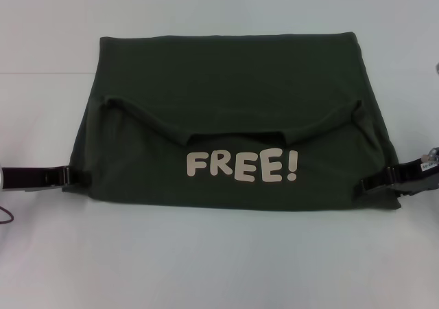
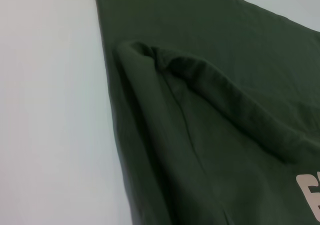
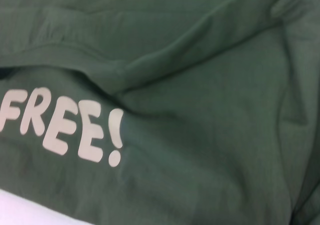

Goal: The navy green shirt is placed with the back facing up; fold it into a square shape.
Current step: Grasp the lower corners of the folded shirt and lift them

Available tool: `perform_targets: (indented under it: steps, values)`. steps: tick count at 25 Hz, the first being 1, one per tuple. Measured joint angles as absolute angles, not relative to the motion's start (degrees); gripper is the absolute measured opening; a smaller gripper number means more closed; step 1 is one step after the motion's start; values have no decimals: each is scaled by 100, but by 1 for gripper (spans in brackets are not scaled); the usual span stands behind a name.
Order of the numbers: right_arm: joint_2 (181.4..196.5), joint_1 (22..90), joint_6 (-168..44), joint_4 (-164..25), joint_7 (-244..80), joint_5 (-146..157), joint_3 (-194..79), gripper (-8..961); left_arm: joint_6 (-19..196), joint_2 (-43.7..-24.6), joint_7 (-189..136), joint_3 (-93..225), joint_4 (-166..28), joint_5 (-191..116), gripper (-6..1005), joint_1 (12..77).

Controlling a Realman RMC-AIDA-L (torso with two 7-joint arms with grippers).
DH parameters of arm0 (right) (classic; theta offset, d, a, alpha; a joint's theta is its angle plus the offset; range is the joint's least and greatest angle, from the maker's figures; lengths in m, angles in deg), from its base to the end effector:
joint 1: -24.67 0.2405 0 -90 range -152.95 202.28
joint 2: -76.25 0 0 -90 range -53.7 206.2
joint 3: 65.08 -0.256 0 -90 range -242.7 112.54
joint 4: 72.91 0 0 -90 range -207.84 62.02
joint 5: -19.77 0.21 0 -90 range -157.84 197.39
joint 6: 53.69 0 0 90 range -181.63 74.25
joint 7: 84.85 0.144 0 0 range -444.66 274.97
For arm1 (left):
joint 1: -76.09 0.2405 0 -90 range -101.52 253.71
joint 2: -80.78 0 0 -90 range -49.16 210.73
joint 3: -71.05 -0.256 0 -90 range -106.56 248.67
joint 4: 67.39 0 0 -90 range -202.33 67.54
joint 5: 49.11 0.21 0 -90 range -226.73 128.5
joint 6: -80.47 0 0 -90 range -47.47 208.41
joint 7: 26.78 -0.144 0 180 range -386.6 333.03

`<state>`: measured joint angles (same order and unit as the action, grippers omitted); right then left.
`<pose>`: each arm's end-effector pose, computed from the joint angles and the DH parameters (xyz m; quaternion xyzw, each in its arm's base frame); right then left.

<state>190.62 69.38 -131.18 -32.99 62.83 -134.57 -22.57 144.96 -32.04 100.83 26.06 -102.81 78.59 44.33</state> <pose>0.2795 0.3946 0.0262 -0.7702 0.6063 -0.0497 0.1916 -0.3353 0.3703 0.0309 -0.7699 -0.5790 -0.1065 0.2463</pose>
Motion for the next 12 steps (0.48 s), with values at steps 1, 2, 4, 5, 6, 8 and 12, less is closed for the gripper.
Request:
perform_targets:
  steps: [1, 2, 4, 5, 6, 8, 12]
  values:
    - [19086, 6930, -13104, -3267, 6260, -13457, -2202, 846, 14496, -3205, 10083, 2607, -10281, 7859, 47, 4435]
    - [19117, 6918, -13093, -3238, 6243, -13451, -2171, 845, 14496, -3205, 10083, 2612, -10282, 7859, 47, 4438]
    - [19123, 6918, -13091, -3231, 6242, -13449, -2173, 843, 14498, -3206, 10083, 2620, -10282, 7859, 47, 4443]
    - [19124, 6918, -13089, -3231, 6242, -13448, -2176, 842, 14502, -3206, 10083, 2624, -10282, 7859, 46, 4443]
    - [19124, 6920, -13088, -3230, 6242, -13446, -2183, 810, 14505, -3206, 10083, 2625, -10282, 7859, 46, 4443]
    - [19124, 6926, -13085, -3229, 6242, -13443, -2196, 746, 14506, -3206, 10083, 2629, -10282, 7859, 46, 4441]
    - [19123, 6933, -13085, -3227, 6240, -13432, -2206, 601, 14506, -3206, 10083, 2632, -10284, 7859, 47, 4438]
